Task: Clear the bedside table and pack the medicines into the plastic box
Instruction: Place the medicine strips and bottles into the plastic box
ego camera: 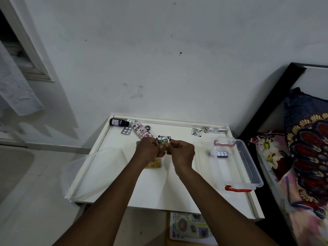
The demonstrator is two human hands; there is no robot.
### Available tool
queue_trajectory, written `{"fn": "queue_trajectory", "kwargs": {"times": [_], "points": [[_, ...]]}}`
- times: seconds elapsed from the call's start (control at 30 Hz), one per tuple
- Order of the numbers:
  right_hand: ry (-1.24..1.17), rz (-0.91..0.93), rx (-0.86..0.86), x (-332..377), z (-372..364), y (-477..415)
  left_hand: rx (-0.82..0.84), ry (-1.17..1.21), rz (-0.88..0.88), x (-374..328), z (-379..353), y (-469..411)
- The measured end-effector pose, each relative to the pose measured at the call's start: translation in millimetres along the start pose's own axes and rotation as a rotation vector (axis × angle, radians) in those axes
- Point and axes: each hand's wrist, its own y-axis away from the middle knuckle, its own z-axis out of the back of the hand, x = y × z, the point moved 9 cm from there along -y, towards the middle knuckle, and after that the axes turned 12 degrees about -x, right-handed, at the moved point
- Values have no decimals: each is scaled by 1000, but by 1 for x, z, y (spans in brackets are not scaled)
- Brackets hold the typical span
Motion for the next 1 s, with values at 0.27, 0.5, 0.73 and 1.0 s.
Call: {"fn": "queue_trajectory", "kwargs": {"times": [0.27,0.5,0.73,1.0], "points": [[373,467,247,27,1,-16,-25,-189,-269,-13,-5,8],[568,642,279,8,9,-19,-19,-441,-476,-2,-22,8],[559,550,265,-7,13,-25,26,-621,-548,6,-38,5],[569,593,284,-8,11,-20,14,-769,-589,9,-47,3]]}}
